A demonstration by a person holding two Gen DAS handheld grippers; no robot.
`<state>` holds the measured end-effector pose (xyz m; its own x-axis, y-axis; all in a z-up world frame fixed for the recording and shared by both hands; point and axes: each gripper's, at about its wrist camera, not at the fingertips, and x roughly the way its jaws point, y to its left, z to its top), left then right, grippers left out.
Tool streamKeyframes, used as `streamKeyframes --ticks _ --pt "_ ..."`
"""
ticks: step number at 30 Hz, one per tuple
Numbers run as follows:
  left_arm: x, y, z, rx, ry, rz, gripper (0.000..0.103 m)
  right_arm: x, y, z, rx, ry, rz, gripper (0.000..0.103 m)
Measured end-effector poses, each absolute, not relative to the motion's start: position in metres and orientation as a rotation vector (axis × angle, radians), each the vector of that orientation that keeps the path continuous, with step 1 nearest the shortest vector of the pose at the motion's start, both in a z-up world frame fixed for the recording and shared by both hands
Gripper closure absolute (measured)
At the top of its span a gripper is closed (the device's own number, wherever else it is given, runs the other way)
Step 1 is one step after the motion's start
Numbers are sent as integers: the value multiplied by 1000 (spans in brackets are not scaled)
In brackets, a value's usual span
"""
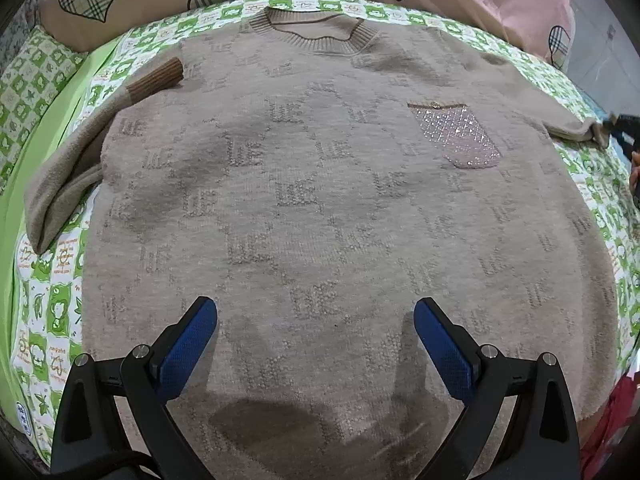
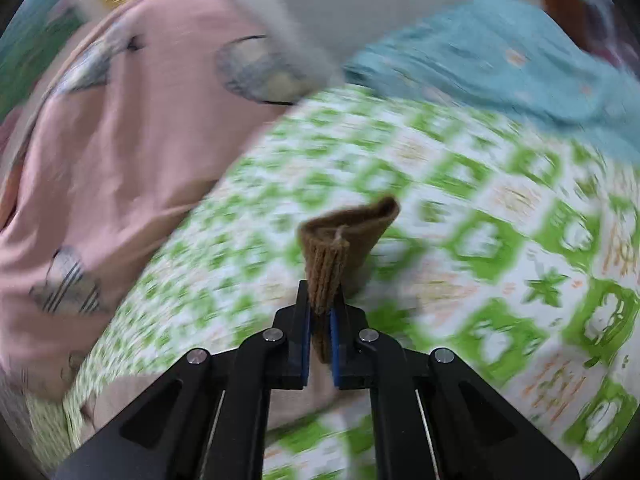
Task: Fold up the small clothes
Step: 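Grasp the brown sleeve cuff with the right gripper, carry it across the sweater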
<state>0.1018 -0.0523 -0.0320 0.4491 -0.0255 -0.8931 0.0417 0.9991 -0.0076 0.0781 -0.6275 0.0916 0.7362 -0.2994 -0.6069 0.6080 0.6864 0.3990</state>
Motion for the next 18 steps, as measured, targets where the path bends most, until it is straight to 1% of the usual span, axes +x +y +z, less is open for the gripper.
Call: streamKeyframes --ticks 5,9,14,18 --pt "94 -42 -30 -39 1097 -51 4 114 -531 127 471 536 -293 95" --pt "89 -32 -23 -80 1072 -49 4 148 -444 135 432 568 -58 95" --pt "82 -12 -14 -128 1038 -42 4 188 -329 113 475 660 225 95" --pt "81 10 -9 -202 1017 -46 4 212 -239 75 476 762 375 95"
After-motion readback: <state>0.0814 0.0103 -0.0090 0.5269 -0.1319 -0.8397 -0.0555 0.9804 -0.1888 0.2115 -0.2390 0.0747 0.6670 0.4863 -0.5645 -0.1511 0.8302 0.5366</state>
